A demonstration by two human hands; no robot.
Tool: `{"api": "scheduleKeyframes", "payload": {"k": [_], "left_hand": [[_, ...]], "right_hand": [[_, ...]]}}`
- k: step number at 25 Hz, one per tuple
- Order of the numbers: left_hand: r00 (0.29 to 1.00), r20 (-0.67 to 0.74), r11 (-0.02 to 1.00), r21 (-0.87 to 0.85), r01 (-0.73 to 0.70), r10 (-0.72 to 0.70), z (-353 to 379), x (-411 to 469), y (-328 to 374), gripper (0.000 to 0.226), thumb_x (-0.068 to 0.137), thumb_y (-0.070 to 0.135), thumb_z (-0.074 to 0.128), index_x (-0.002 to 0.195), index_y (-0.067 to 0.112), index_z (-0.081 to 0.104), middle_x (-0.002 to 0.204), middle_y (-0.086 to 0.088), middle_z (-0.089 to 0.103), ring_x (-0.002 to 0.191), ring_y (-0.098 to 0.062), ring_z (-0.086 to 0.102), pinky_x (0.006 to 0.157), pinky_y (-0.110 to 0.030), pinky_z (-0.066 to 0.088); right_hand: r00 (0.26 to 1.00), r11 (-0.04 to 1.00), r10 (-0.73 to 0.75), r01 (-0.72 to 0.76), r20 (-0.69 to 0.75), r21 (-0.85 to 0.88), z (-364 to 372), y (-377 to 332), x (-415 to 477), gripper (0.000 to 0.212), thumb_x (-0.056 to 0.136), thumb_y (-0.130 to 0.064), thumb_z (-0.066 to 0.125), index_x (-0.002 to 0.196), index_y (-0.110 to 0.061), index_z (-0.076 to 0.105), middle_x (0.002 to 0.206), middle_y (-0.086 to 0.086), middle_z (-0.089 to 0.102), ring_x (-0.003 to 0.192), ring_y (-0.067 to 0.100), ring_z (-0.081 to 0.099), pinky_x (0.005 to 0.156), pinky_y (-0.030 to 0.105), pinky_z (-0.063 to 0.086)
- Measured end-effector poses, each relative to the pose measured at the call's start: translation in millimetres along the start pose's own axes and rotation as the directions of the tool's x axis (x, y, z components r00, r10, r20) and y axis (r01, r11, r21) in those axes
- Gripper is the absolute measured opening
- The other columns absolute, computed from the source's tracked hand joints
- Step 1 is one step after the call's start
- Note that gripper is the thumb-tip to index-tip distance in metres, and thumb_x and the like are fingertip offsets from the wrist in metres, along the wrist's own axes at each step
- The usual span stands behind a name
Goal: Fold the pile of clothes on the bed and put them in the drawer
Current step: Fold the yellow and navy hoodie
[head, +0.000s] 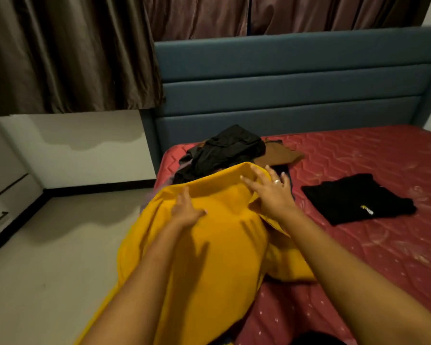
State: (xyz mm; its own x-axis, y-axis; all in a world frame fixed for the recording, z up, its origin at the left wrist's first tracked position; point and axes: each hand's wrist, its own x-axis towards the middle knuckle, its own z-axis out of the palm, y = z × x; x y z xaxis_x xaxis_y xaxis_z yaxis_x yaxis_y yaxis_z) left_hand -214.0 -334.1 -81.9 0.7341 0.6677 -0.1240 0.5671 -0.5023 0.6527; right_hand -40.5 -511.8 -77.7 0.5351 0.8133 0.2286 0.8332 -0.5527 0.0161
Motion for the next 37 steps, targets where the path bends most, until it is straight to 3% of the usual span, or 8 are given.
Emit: {"api": "scheduleKeyframes", "payload": {"k": [8,11,17,23,26,31,35,37], "left_hand": [[0.924,0.374,0.852,0.508,-0.128,-0.084,171,-127,-69,0.08,0.089,0.048,0.058,0.15,0.04,0.007,0.162,0.0,-0.003,0.148,-0.028,-0.001,0.113,-0.059,0.008],[0.969,0.245,0.798,0.58,-0.162,0.019,172,-129,-66,0.063,0.094,0.025,0.051,0.145,0.043,0.018,0.157,-0.003,0.016,0.142,-0.027,0.015,0.108,-0.053,0.023],[0.983,0.158,0.749,0.639,-0.174,0.094,178,-129,-65,0.067,0.096,0.009,0.044,0.149,0.039,0.016,0.151,0.001,0.029,0.135,-0.024,0.029,0.097,-0.043,0.039],[0.969,0.177,0.749,0.615,-0.247,0.174,176,-137,-71,0.061,0.095,0.007,0.041,0.147,0.038,0.03,0.144,0.01,0.043,0.129,-0.016,0.044,0.095,-0.03,0.045],[0.965,0.142,0.722,0.64,-0.261,0.223,182,-163,-77,0.05,0.093,0.013,0.044,0.139,0.032,0.04,0.137,0.008,0.046,0.123,-0.019,0.046,0.093,-0.036,0.043],[0.943,-0.111,0.819,0.535,-0.209,0.313,163,-213,-110,0.062,0.059,0.04,0.083,0.112,0.022,0.058,0.104,0.001,0.063,0.091,-0.022,0.056,0.075,-0.04,0.048],[0.971,-0.026,0.83,0.525,-0.189,0.238,152,-263,-156,0.075,0.043,0.06,0.084,0.106,0.032,0.052,0.106,-0.001,0.058,0.096,-0.023,0.049,0.074,-0.04,0.042],[0.992,-0.021,0.842,0.532,-0.093,0.123,144,-273,-170,0.078,0.042,0.061,0.085,0.111,0.038,0.056,0.115,-0.001,0.057,0.103,-0.024,0.054,0.07,-0.041,0.047]], "right_hand": [[0.696,0.807,0.474,-0.589,0.539,0.051,137,40,-130,0.064,0.089,-0.048,0.055,0.145,-0.044,0.024,0.155,0.01,0.016,0.132,0.039,0.036,0.107,0.046,0.037],[0.566,0.607,0.615,-0.784,0.548,0.129,143,42,-140,0.071,0.086,-0.047,0.061,0.146,-0.045,0.024,0.149,0.016,0.028,0.13,0.039,0.037,0.105,0.046,0.033],[0.647,0.446,0.658,-0.746,0.384,0.494,124,58,-130,0.041,0.087,-0.018,0.062,0.128,-0.018,0.061,0.127,0.021,0.059,0.114,0.037,0.057,0.094,0.039,0.047],[0.475,0.49,0.825,-0.871,0.306,0.032,79,122,-169,0.052,0.092,-0.013,0.053,0.141,-0.028,0.044,0.143,0.006,0.035,0.128,0.035,0.04,0.096,0.044,0.043],[0.406,0.544,0.781,-0.815,0.474,-0.199,86,100,-198,0.059,0.096,-0.02,0.045,0.149,-0.035,0.022,0.154,0.002,0.013,0.139,0.034,0.017,0.104,0.048,0.034],[0.821,0.926,0.32,-0.377,0.472,0.029,65,-10,-148,0.035,0.097,-0.014,0.043,0.13,-0.018,0.056,0.139,0.009,0.045,0.125,0.028,0.044,0.096,0.037,0.043],[0.47,0.974,-0.116,-0.119,0.875,0.193,65,-138,-151,0.022,0.086,-0.021,0.069,0.105,-0.01,0.067,0.104,0.007,0.067,0.09,0.023,0.063,0.073,0.033,0.052],[0.573,0.994,-0.089,0.003,0.815,0.107,86,-175,-176,0.043,0.087,-0.025,0.066,0.127,-0.015,0.053,0.127,0.01,0.055,0.115,0.031,0.055,0.091,0.04,0.049]]}}
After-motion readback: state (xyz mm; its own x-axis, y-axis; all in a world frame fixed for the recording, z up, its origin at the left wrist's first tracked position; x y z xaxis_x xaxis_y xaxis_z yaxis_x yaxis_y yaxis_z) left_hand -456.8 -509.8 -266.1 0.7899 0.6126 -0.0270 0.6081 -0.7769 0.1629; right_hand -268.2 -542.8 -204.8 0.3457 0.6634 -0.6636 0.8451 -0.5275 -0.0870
